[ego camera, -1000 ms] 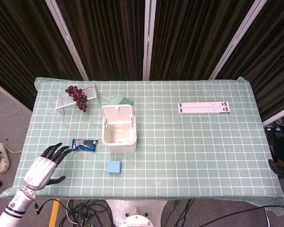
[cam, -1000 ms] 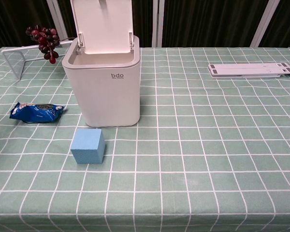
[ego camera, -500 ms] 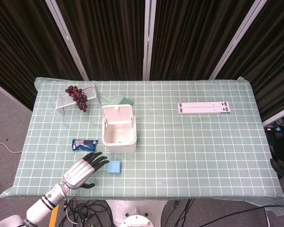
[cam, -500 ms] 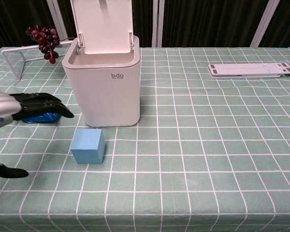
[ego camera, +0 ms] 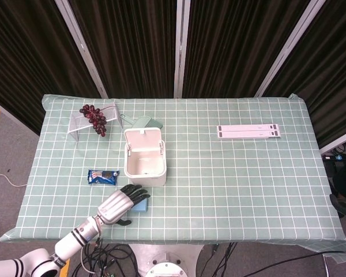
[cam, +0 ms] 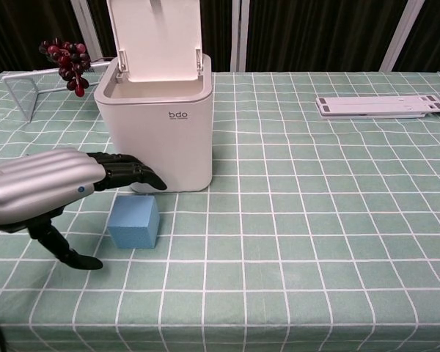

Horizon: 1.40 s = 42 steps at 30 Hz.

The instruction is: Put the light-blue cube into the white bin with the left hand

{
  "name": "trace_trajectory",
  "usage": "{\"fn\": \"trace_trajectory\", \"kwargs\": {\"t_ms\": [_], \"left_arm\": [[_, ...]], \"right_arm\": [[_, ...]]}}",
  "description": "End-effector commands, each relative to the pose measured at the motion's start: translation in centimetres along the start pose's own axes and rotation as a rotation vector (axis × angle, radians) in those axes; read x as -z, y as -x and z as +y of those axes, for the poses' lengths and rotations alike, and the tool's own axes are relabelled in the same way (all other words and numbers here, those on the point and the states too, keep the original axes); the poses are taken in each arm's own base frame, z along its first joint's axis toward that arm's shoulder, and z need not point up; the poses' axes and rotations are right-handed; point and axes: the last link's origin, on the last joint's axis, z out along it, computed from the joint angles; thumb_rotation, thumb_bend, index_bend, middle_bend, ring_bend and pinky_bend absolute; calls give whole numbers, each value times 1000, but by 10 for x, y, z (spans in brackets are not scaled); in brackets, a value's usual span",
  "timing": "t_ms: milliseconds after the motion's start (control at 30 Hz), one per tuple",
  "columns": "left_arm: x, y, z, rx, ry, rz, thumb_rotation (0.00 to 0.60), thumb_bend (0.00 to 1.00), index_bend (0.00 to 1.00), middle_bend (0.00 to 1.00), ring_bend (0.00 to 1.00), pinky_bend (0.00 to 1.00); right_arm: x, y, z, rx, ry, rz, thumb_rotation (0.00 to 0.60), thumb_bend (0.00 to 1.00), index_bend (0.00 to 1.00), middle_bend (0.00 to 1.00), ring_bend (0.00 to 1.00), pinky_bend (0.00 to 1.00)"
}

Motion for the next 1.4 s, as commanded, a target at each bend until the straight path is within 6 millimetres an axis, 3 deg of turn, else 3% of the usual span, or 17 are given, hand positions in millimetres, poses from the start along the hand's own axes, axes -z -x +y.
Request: {"fn": "trace_trajectory", "kwargs": {"t_ms": [33, 667, 933, 1100, 1333, 1400], "left_arm": [[-2, 1, -1, -2, -5, 1, 600, 80, 171, 163, 146, 244], [-12, 7, 4, 4, 7, 4, 600, 214, 315, 349, 358, 471], [-7, 2, 4, -5, -6, 67, 600, 319, 432, 507, 509, 601], [20, -6, -5, -19, -80, 85, 600, 355, 463, 539, 545, 634], [102, -40, -39, -61, -344, 176, 600, 356, 463, 539, 545, 633], [117, -53, -49, -67, -411, 219, 600, 356, 463, 539, 545, 633]], "right_arm": [[0, 1, 1, -1, 1, -4, 600, 176, 0, 0, 0, 0], [0, 2, 2, 0, 3, -13, 600, 176, 0, 0, 0, 0], [0, 1, 3, -3, 1, -7, 600, 177, 0, 0, 0, 0], [1, -1, 3, -7, -2, 2, 600, 176, 0, 0, 0, 0], [0, -4, 3, -8, -3, 15, 600, 176, 0, 0, 0, 0], [0, -3, 2, -10, -2, 13, 600, 176, 0, 0, 0, 0]]}}
